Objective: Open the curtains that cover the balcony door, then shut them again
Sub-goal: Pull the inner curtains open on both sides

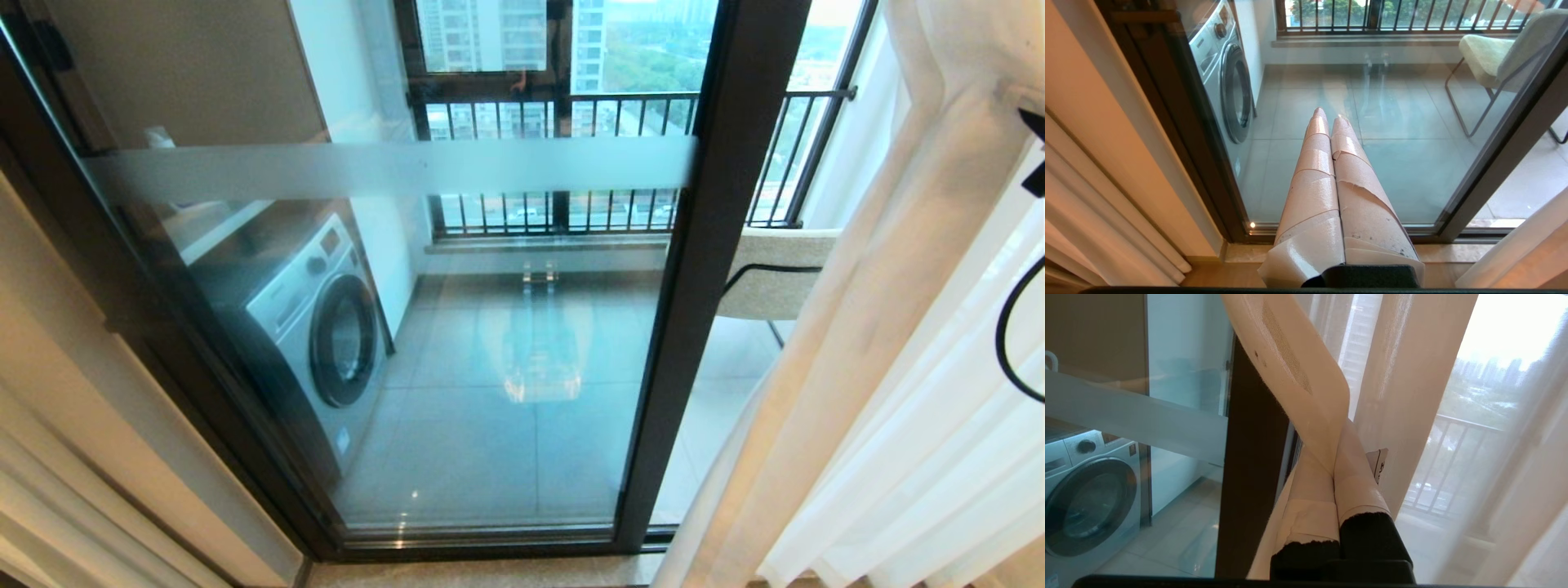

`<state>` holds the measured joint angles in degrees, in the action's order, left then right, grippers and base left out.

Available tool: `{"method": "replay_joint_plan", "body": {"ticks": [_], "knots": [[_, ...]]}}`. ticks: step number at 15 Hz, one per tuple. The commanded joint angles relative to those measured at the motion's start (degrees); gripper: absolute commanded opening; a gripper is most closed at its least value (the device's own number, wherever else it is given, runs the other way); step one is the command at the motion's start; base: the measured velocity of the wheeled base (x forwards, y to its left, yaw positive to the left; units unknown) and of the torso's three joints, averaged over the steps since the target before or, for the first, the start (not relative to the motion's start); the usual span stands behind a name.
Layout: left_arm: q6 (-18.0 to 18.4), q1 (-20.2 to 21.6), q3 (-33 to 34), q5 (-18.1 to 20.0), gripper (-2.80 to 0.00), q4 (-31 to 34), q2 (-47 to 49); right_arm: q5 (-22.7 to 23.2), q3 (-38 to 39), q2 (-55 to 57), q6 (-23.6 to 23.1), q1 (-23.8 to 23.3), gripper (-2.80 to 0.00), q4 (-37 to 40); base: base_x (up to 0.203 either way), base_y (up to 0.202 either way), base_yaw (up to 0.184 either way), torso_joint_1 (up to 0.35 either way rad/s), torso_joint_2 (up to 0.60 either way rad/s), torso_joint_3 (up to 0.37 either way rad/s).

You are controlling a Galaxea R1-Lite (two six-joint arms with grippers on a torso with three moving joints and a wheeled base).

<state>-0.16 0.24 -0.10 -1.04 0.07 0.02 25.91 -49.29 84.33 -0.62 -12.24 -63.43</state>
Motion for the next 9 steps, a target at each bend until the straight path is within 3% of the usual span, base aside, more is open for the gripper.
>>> {"method": "replay_joint_plan", "body": {"ticks": [1,9], "knots": [[-0.02,0.02,0.01,-0.02,-2.8,0.01,-0.02,0.2,-0.02,0.23,0.0,0.02,-2.8,-0.38,0.0,-0.189,0.001,0.003,0.0,0.007],[-0.02,0.02,0.01,-0.1,-2.8,0.01,-0.02,0.11,-0.02,0.39,0.0,-0.07,-2.8,-0.39,0.0,-0.185,0.002,0.003,0.0,0.002]]}}
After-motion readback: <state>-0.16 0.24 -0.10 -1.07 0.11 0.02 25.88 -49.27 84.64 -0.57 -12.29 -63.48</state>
